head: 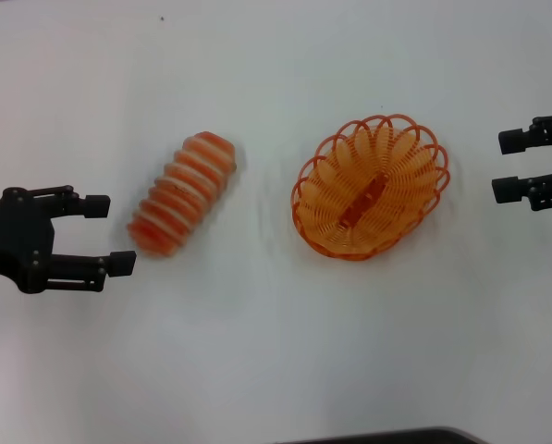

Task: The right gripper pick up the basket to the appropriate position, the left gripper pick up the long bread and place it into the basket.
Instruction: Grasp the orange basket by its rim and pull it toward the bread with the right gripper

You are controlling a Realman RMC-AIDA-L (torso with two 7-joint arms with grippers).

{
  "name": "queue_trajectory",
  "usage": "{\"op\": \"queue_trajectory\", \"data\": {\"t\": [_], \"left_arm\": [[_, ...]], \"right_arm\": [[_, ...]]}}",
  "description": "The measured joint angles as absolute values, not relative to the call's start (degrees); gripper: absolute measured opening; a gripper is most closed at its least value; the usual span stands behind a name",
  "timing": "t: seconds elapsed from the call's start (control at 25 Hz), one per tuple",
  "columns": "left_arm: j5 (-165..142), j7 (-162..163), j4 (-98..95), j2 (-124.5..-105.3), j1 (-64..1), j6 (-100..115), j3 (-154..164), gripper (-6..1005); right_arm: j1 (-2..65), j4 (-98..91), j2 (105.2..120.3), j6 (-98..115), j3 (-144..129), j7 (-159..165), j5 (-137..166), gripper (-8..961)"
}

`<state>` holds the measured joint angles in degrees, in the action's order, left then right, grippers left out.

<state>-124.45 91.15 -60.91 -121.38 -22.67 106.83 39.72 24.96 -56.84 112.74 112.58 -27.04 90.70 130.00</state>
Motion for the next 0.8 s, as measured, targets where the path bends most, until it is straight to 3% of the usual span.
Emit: {"op": "queue_trajectory", "data": {"t": [0.52,0.8], "left_arm": [[-124.5,91.1,-60.9,-121.28,-22.7,107.2,39.6,888],[-124.4,91.1,-60.9,-121.21,-22.7,107.1,39.8,887]], "right_arm": [[25.3,-57.3,112.48,112.3,-27.0,92.5,130.1,823],[30.6,-62.4,110.61,108.6,-24.3,108.6,130.2,822]]}}
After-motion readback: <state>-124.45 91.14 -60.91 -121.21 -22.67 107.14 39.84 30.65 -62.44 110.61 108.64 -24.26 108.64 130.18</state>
